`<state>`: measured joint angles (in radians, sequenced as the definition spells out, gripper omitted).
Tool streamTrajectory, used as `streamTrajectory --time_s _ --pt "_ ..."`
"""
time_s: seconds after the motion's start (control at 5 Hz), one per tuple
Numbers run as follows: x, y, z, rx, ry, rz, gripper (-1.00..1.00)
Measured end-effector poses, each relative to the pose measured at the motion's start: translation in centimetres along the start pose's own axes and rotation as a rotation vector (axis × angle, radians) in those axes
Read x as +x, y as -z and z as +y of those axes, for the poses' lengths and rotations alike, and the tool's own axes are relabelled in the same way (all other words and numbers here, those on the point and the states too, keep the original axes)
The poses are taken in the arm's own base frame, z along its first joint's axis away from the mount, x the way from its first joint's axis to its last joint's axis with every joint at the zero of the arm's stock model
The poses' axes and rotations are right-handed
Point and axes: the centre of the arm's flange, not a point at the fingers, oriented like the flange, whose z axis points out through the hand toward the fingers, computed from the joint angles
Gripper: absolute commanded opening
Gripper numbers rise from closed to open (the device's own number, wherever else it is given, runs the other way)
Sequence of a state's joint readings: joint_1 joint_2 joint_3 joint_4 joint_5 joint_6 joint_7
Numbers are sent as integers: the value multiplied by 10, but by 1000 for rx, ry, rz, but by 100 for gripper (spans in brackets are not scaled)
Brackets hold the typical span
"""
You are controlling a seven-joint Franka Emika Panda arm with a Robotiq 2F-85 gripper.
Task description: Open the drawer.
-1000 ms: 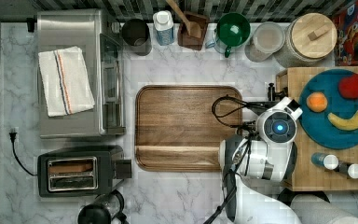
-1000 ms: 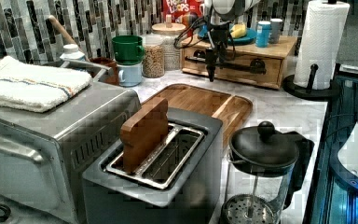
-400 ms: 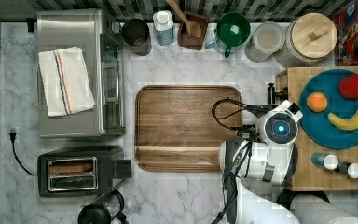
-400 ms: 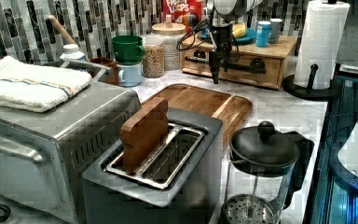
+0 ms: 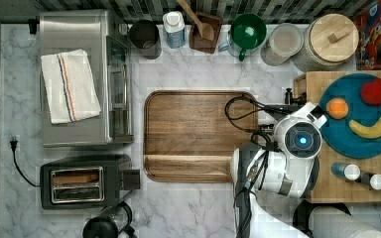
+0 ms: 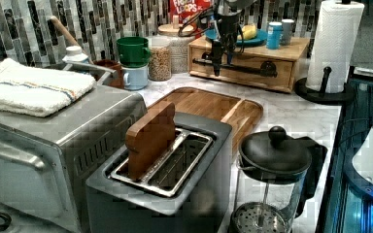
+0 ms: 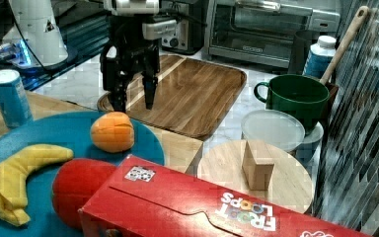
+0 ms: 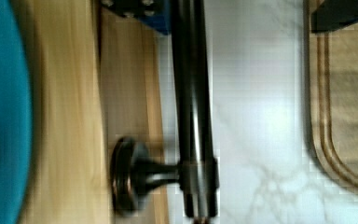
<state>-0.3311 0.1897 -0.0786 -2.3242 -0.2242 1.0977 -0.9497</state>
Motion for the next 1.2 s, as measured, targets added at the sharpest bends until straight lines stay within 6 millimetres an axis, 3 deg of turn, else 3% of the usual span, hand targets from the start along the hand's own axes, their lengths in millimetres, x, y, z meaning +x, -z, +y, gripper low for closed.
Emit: streamTrajectory --time_s 0.2,0.6,0.8,1.2 --pt "7 4 -9 6 20 35 100" --pt "16 -9 -34 -26 142 100 100" --pt "10 -17 -40 16 94 55 100" --pt "-11 -7 -70 31 -50 -22 100"
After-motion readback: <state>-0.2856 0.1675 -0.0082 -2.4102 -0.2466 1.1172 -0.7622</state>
